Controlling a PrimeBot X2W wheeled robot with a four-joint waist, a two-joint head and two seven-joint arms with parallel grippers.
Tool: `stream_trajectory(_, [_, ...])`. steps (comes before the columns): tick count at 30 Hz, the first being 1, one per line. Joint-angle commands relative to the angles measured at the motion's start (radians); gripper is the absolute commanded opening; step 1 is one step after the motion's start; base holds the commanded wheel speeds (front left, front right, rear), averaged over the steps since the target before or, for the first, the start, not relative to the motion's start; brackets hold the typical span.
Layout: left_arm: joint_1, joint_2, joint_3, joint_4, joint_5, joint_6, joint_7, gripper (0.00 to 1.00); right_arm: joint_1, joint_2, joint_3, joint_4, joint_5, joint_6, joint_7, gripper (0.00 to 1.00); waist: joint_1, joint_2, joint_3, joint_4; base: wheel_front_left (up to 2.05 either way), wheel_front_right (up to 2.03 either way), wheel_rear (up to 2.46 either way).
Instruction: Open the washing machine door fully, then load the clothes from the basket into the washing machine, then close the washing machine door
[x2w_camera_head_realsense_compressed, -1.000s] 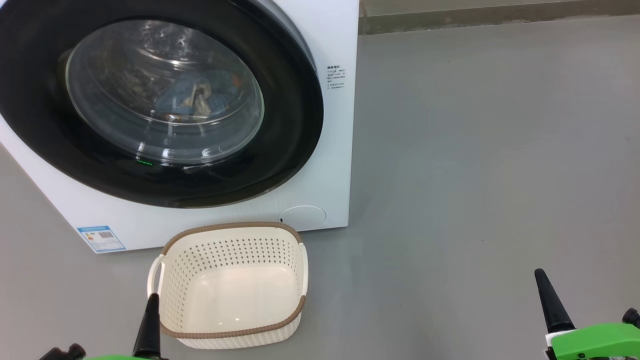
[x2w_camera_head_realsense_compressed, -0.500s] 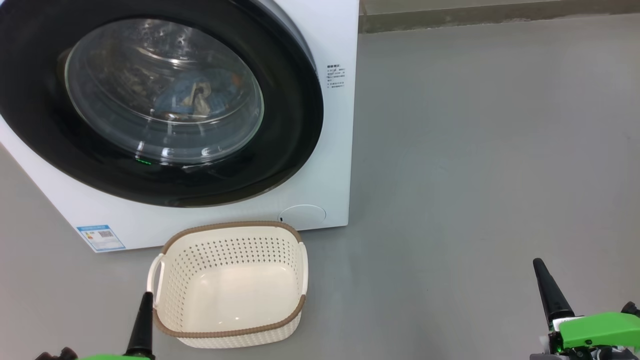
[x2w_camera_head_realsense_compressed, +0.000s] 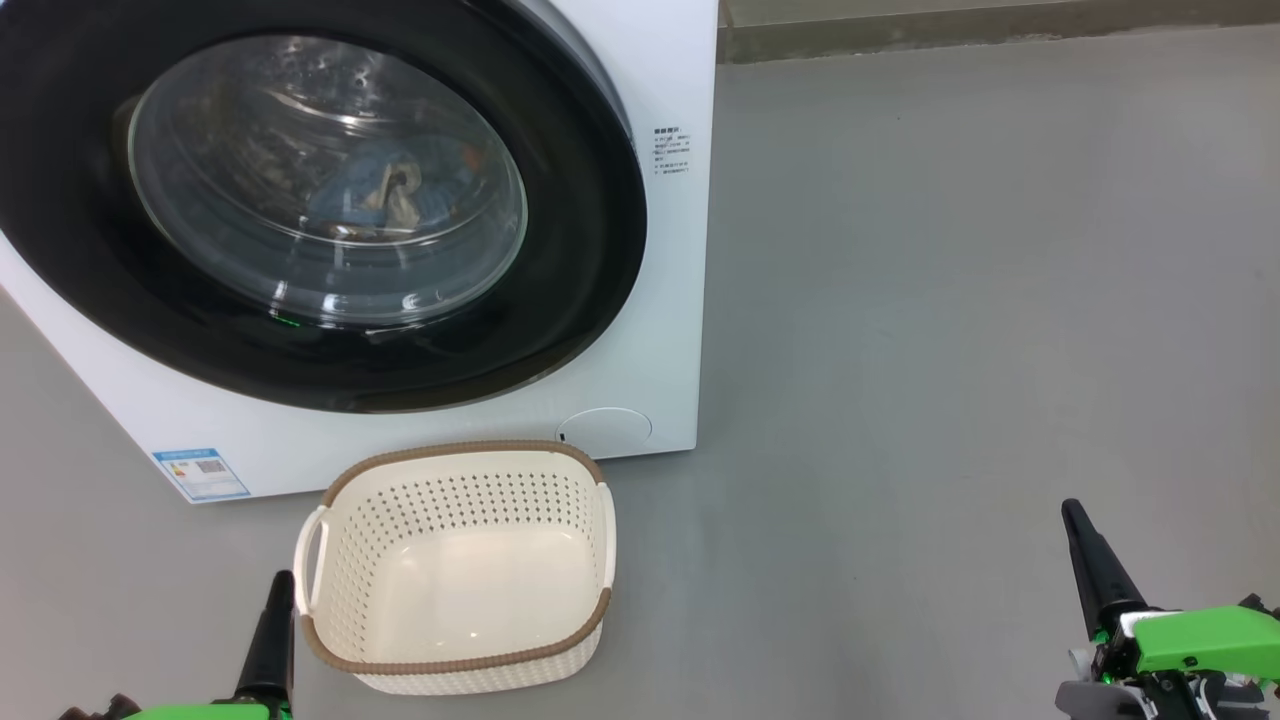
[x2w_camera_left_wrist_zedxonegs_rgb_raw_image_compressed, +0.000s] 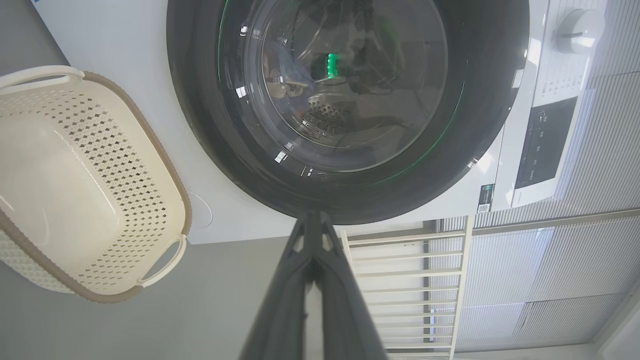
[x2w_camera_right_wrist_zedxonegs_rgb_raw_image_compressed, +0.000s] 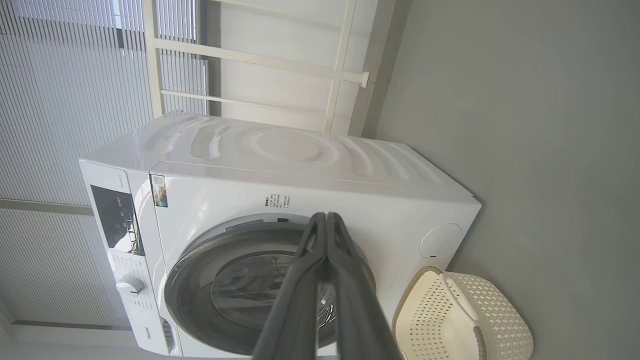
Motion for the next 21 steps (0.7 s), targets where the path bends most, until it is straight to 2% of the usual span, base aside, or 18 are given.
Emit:
stream_trajectory(1, [-0.044,0.009,0.037,-0.033,-0.039,-0.006,0.013,0.00,-0.057,-0.018,0.021,-0.016,0.047,0.003,0.008,0.00,0.0000,-0.0001,0.000,0.000,0.00,0.00,0.00])
stream_trajectory(12, [-0.050,0.009,0.058,-0.038,-0.147,-0.008,0.042,0.00,-0.084,-0.019,0.022,0.005,0.161,0.003,0.024,0.00,0.0000,-0.0001,0.002,0.000,0.00,0.00,0.00])
stream_trajectory(21, [-0.050,0.009,0.058,-0.038,-0.147,-0.008,0.041,0.00,-0.084,-0.018,0.020,0.005,0.159,0.003,0.026,0.00,0.0000,-0.0001,0.002,0.000,0.00,0.00,0.00])
